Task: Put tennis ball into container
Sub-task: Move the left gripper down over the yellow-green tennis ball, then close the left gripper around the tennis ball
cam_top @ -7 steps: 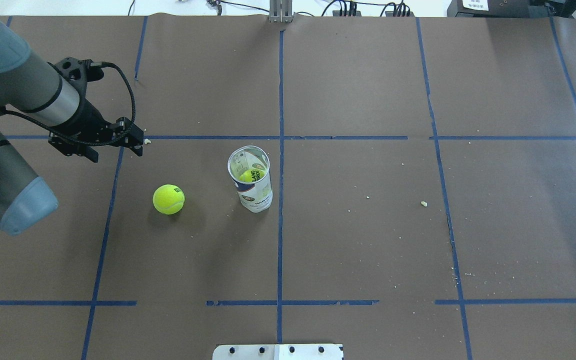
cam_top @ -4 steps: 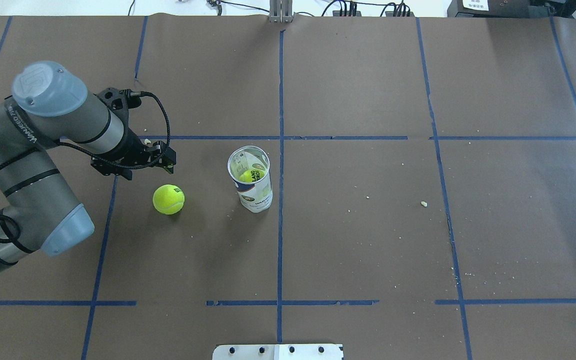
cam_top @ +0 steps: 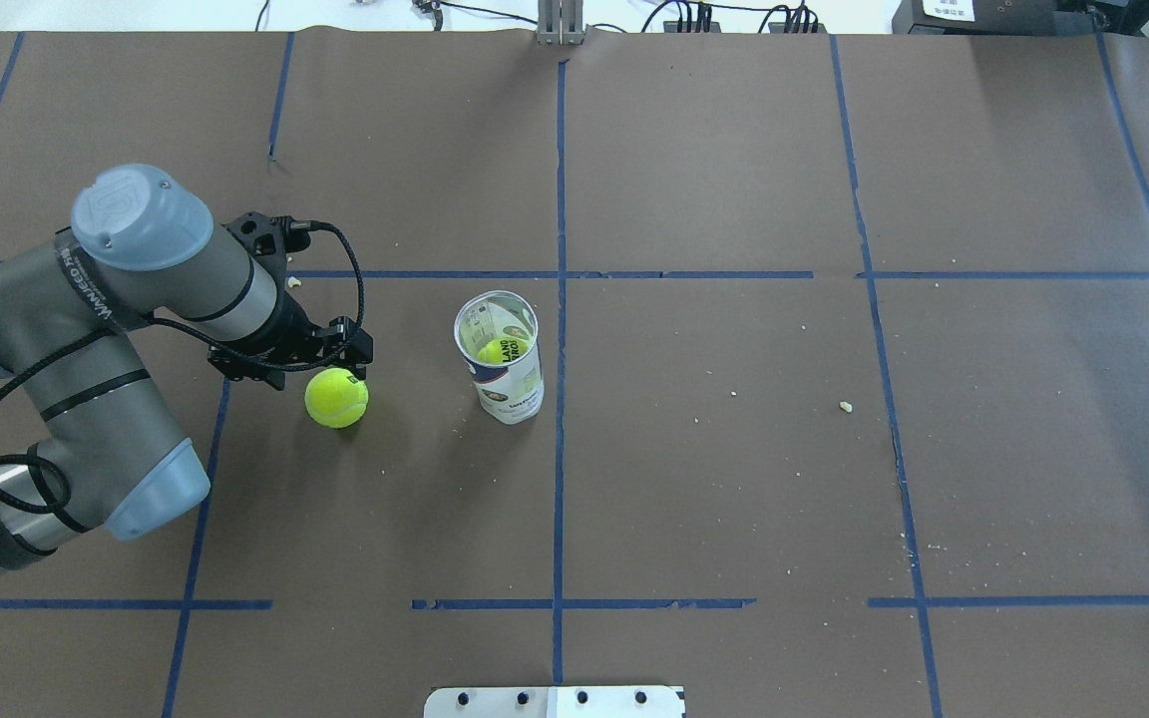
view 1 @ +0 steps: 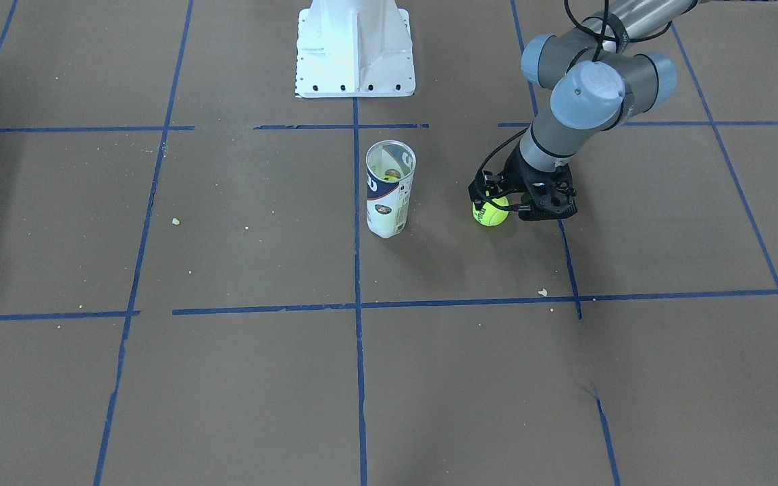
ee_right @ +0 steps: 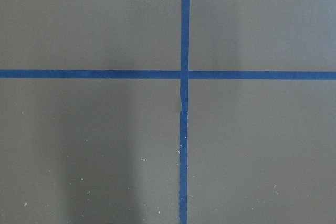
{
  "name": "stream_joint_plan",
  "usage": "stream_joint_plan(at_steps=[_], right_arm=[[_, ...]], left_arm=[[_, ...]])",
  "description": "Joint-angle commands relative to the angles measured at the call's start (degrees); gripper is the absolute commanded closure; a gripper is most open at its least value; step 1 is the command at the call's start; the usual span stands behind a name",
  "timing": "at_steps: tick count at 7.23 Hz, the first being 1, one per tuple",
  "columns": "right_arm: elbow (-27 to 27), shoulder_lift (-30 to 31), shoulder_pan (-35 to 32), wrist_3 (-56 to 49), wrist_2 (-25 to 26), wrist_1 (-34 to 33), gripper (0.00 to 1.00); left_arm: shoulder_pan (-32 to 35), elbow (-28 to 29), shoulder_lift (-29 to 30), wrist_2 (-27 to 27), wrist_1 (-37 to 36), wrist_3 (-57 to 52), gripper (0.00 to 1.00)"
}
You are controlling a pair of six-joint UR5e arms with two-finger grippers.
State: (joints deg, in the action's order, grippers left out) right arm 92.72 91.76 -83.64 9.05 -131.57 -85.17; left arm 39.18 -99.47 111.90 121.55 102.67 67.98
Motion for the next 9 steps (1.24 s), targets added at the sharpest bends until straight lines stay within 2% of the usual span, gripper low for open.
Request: stream_joint_plan(at_steps=[1,6,7,8,9], right_arm=[[0.0,0.0,-0.03,0.0,0.0,0.0,0.0],[0.0,0.0,-0.03,0.0,0.0,0.0,0.0],[0.0,0.0,-0.03,0.0,0.0,0.0,0.0],[0.0,0.0,-0.03,0.0,0.0,0.0,0.0],[0.0,0.0,-0.03,0.0,0.0,0.0,0.0]], left_arm=[[-0.85,0.85,0.08,-0.09,0.08,0.04,0.0],[-1.65,4.11,0.78,-0.09,3.42,1.01,0.0],[-1.73,4.19,0.69,-0.09,3.5,0.84,0.06],[-1.65,4.02,0.69,-0.09,3.42,1.01,0.61],[-1.3,2.45,0.43,-0.09,3.07,1.01,1.0]])
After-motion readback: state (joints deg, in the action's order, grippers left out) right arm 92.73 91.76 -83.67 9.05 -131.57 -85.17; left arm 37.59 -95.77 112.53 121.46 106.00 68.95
